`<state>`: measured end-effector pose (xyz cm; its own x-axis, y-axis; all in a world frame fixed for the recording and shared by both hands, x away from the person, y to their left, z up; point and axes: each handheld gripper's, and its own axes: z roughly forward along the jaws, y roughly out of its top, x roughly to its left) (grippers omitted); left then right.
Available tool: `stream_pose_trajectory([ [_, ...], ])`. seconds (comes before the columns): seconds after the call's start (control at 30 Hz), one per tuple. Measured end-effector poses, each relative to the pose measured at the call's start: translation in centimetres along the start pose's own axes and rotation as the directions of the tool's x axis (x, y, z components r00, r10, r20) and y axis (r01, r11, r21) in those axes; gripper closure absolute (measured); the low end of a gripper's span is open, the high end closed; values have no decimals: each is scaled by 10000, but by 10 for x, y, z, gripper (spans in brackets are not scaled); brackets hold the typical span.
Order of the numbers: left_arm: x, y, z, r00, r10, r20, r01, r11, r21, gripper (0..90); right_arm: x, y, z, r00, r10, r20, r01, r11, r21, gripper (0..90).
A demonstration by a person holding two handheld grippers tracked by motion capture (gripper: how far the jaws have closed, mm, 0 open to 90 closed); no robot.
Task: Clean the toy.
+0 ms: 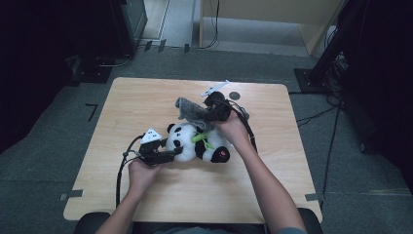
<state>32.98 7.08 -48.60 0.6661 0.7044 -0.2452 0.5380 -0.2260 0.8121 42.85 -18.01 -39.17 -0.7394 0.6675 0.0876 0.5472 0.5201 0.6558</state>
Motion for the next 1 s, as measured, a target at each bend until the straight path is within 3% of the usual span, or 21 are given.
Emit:
stream_pose_trajectory([
  [0.07, 0, 0, 0, 10000, -6, 14, 6, 10000, 19, 358, -5, -2, -7, 9998, 161, 107, -160, 9999, -18, 751],
  [0.2, 2, 0, 0, 9999, -128, 70, 128, 9999, -12, 357, -14, -11, -18, 9982, 52, 599, -62, 9999, 161, 753],
  [0.33, 1, 0, -1, 9999, 41, 91, -41, 10000, -43, 356, -28, -21, -32, 9960, 441, 771, -447, 9990, 69, 749],
  [0.47, 1, 0, -1, 9999, 116, 128, -115, 9999, -52, 355, -31, -22, -39, 9941, 702, 828, -694, 9975, -124, 754],
  [0.7, 1, 0, -2, 9997, 188, 141, -187, 9998, -47, 351, -10, -6, -36, 9993, 212, 311, -195, 9984, -535, 755],
  [0.83, 1, 2, -6, 9993, -75, 370, 82, 9998, -192, 340, 15, 10, -33, 9992, -391, -61, 386, 9972, -648, 753],
  [1.0, 0, 2, -6, 9997, -26, 247, 31, 9998, -196, 350, 42, 24, -19, 9943, -894, -579, 858, 9945, -605, 751],
])
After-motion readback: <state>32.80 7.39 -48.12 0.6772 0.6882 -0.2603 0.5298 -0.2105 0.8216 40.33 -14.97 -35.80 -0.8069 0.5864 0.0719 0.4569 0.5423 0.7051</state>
